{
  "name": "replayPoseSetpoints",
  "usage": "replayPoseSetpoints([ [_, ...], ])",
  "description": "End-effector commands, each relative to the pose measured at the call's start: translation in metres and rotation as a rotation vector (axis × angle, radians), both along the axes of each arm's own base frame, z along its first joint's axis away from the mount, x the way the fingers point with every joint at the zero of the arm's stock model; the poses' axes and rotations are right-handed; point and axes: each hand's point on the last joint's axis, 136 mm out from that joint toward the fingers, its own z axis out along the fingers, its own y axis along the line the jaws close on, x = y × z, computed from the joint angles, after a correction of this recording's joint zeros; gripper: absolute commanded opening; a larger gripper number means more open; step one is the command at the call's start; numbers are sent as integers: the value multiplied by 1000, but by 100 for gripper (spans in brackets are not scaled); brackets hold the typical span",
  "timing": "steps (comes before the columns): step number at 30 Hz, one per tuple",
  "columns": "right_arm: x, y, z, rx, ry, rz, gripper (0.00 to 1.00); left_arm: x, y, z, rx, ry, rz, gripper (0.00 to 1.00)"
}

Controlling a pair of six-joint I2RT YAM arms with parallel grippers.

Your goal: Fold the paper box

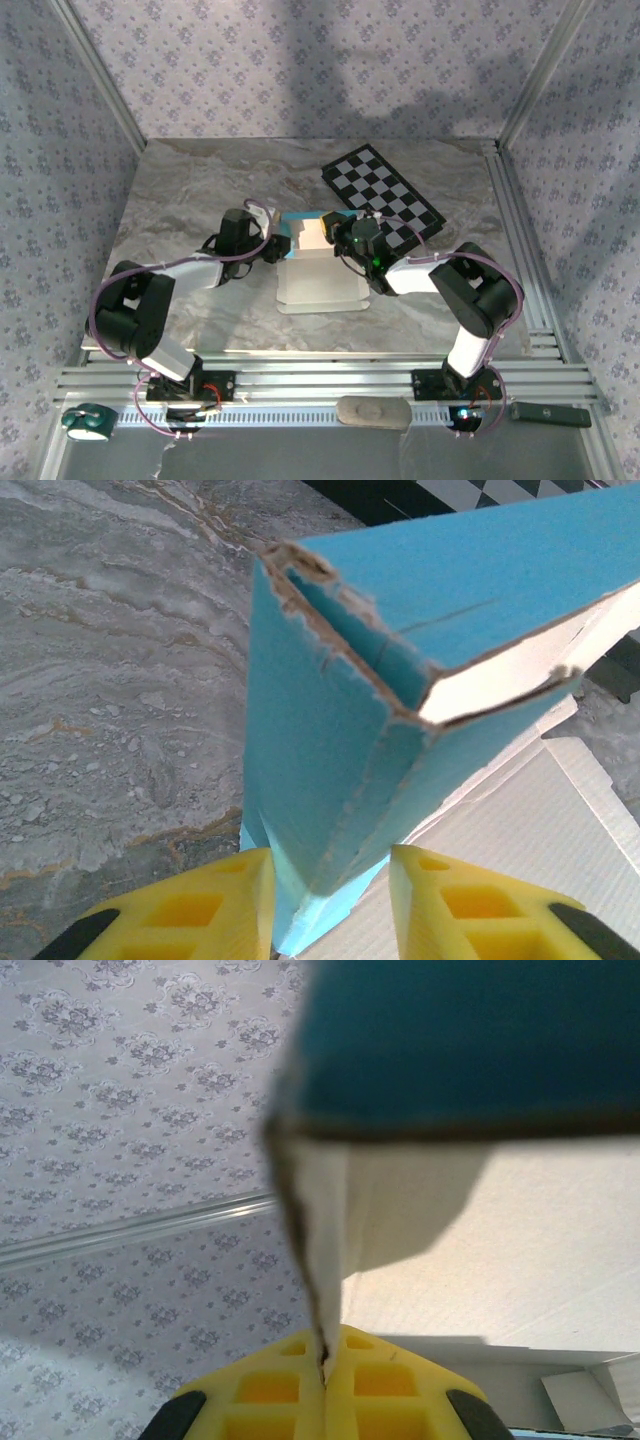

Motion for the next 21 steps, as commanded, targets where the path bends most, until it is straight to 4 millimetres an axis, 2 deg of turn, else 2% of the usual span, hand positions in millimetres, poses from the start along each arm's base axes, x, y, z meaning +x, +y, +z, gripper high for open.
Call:
replayPoseSetpoints([
  [1,1,5,-3,5,1,14,0,7,-9,10,14,-44,-22,33],
  [5,1,6,-3,8,2,18,0,8,-9,8,26,-45,-14,28],
  [21,1,10,-2,17,4,23,0,13,-10,7,50,-54,5,18],
])
